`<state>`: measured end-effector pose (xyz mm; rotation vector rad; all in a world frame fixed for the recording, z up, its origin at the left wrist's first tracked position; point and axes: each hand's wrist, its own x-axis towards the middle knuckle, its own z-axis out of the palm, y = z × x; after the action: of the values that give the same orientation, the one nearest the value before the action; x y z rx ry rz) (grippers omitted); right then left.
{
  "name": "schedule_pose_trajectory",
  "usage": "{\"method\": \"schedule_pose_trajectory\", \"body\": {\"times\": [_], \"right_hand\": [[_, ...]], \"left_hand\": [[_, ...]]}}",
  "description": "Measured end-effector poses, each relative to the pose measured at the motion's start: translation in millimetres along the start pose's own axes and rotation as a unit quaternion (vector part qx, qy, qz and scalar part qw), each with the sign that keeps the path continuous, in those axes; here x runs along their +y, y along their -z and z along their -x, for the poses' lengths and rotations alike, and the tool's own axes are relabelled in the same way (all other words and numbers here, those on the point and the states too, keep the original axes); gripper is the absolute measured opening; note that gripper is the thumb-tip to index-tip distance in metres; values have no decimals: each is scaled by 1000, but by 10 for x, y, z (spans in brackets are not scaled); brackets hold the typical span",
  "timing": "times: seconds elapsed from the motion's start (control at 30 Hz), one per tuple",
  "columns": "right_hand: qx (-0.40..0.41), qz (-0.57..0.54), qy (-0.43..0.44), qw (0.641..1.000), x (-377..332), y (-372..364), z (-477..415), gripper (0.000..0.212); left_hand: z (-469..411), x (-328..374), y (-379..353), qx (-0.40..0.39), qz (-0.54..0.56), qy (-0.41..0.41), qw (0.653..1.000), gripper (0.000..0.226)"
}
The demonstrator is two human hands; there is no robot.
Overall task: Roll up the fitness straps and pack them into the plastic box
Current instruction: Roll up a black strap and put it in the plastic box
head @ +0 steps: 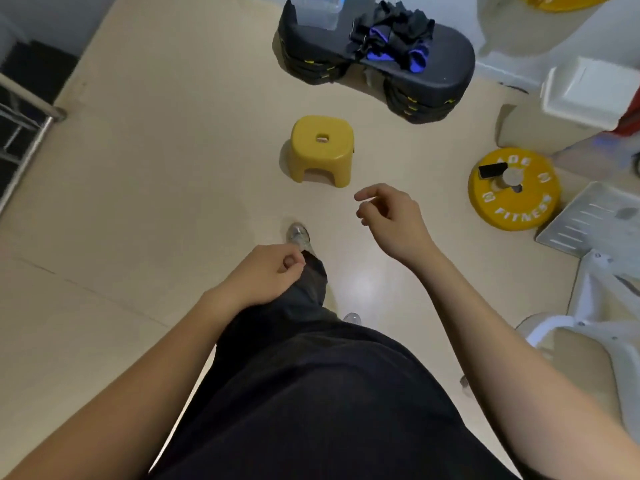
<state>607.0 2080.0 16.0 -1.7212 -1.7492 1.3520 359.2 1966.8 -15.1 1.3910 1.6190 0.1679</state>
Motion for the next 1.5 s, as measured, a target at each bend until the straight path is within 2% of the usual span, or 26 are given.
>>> {"method": "schedule_pose_trajectory", "body": {"times": [0.17, 0.33, 0.47, 0.57, 0.83, 0.93, 1.03, 1.1, 1.2, 1.3, 1.4, 1.5], "right_hand": [[3, 5, 0, 1000, -514, 111, -1357, 22], [2, 23, -31, 999, -889, 283, -2252, 24], [-2, 28, -66, 997, -936, 508, -2683, 23], [7, 25, -91, 996, -880, 731, -3018, 21], [34, 0, -111, 993, -793, 1529, -4466, 20], [15, 10, -101, 995, -865, 1878, -5154, 22], [6, 9, -80, 997, -1017, 2136, -5805, 23], [5, 17, -61, 998, -1149, 2267, -6219, 21], [10, -2, -36, 999, -1397, 2375, -6766, 19], [38, -40, -17, 998, -1602, 2381, -7250, 19], [50, -83, -12, 995, -1749, 2284, -7709, 20], [49, -53, -7, 997, -1797, 2134, -8111, 17]], "left_hand": [[-1187, 53, 873, 15, 24, -7, 1000, 9], [-2192, 351, 1850, 13, 41, -22, 999, 15], [-2957, 744, 2491, 25, 27, -45, 998, 16], [-3534, 1116, 2886, 59, 68, -58, 994, 18], [-5040, 1980, 3503, 83, 130, -29, 988, 16], [-5489, 2151, 3618, 52, 100, -23, 993, 14], [-5831, 2186, 3674, -3, -11, -37, 999, 12], [-6005, 2225, 3713, -30, -30, -33, 999, 13], [-6247, 2338, 3855, -10, -32, -33, 999, 22], [-6604, 2445, 4089, 1, -38, -22, 999, 10], [-7096, 2487, 4413, 15, -65, -36, 997, 18], [-7651, 2447, 4748, -1, -68, -67, 995, 18]]}}
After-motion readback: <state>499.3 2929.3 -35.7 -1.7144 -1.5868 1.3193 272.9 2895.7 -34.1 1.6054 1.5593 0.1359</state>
